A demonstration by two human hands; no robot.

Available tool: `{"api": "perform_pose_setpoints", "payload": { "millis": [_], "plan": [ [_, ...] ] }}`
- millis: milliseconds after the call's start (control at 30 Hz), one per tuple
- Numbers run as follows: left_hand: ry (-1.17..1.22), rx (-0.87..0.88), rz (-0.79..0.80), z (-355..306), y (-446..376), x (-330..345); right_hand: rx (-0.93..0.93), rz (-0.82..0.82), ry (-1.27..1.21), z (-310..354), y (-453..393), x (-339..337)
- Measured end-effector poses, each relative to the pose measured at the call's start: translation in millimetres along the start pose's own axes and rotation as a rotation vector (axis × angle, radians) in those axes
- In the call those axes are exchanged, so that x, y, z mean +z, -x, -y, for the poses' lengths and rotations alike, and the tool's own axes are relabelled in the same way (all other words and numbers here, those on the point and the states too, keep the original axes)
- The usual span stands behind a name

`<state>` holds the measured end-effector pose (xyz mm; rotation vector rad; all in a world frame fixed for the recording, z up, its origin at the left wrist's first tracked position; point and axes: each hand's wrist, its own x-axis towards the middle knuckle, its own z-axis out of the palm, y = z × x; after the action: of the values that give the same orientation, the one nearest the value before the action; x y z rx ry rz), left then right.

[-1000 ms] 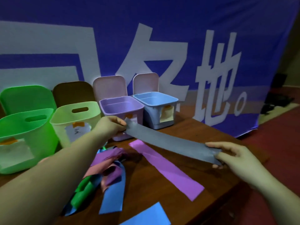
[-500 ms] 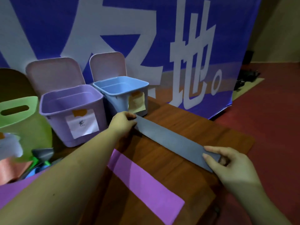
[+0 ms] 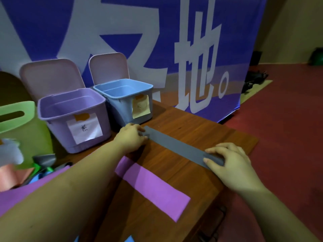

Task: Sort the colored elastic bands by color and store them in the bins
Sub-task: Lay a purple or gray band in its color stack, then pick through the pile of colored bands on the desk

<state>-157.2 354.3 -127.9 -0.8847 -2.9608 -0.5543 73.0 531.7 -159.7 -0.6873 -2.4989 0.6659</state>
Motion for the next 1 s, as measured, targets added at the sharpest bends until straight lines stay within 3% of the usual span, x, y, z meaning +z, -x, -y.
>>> {"api": "perform_pose_setpoints", "payload": {
  "millis": [100, 267, 433, 633, 767, 1000],
  "plan": [
    [-0.003, 0.061, -0.016, -7, 36, -25, -0.142, 0.026, -0.023, 31, 0, -2],
    [-0.097, 0.107, -0.085, 18, 124, -82, -0.427, 0.250, 0.037, 108, 11, 6],
    [-0.147, -0.086, -0.166, 86, 229, -132, -0.730, 0.341, 0.066, 196, 37, 26],
    [0.041, -0.366, -0.271, 167, 314, -152, -1.005, 0.385, 0.114, 290, 71, 53],
    [0.016, -0.416, -0.366, 189, 333, -140, -1.089, 0.395, 0.162, 325, 88, 76],
    [0.093, -0.313, -0.508, 196, 332, -118, -1.064, 0.440, 0.092, 336, 83, 102]
  ]
}}
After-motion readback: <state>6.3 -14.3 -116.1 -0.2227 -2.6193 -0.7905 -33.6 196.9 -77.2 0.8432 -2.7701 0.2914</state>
